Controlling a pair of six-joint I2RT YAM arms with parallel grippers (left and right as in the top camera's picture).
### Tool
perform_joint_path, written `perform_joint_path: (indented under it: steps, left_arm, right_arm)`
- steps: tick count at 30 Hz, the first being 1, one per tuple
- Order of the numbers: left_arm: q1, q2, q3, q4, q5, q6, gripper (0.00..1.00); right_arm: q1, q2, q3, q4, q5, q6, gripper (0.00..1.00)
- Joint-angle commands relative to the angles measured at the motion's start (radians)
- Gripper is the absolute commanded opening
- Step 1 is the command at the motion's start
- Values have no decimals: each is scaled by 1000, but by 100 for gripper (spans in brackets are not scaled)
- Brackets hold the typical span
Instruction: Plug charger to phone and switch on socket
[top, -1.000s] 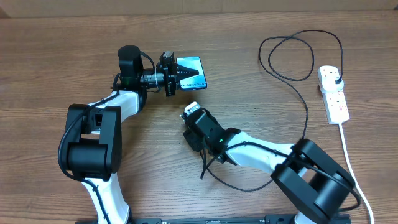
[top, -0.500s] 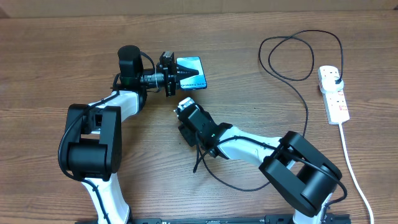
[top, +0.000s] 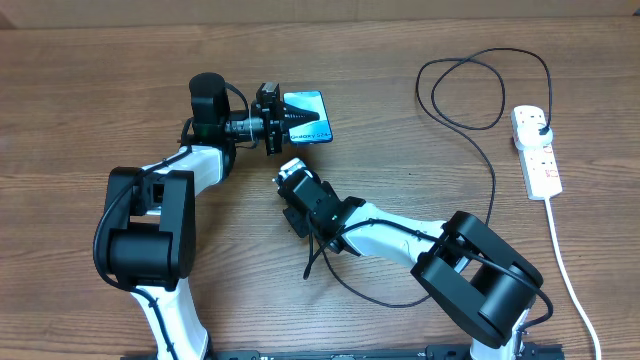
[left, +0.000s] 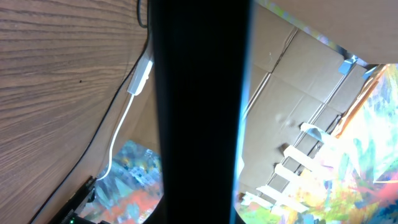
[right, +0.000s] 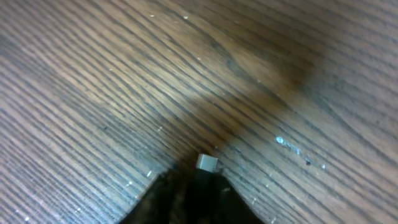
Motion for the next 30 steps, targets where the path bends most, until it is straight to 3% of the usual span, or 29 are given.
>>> perform_joint_path:
  steps: [1, 3, 8, 13, 23, 30]
  left_arm:
    - [12, -4, 25, 12, 6, -3, 5]
    - [12, -4, 25, 12, 10, -3, 4]
    - [15, -4, 25, 12, 12, -3, 4]
    - [32, -4, 25, 12, 34, -2, 5]
    - [66, -4, 25, 14, 96, 85, 4]
    - [61, -4, 25, 93, 130, 125, 5]
  right_arm:
    - [2, 52, -26, -48, 8, 17, 12]
    - [2, 52, -22, -61, 7, 24, 4]
    - [0, 45, 46, -190, -35, 118, 4]
    - [-28, -38, 97, -279, -247, 183, 4]
    - [-153, -270, 72, -274, -660, 151, 4]
    - [-237, -297, 49, -231, -948, 71, 4]
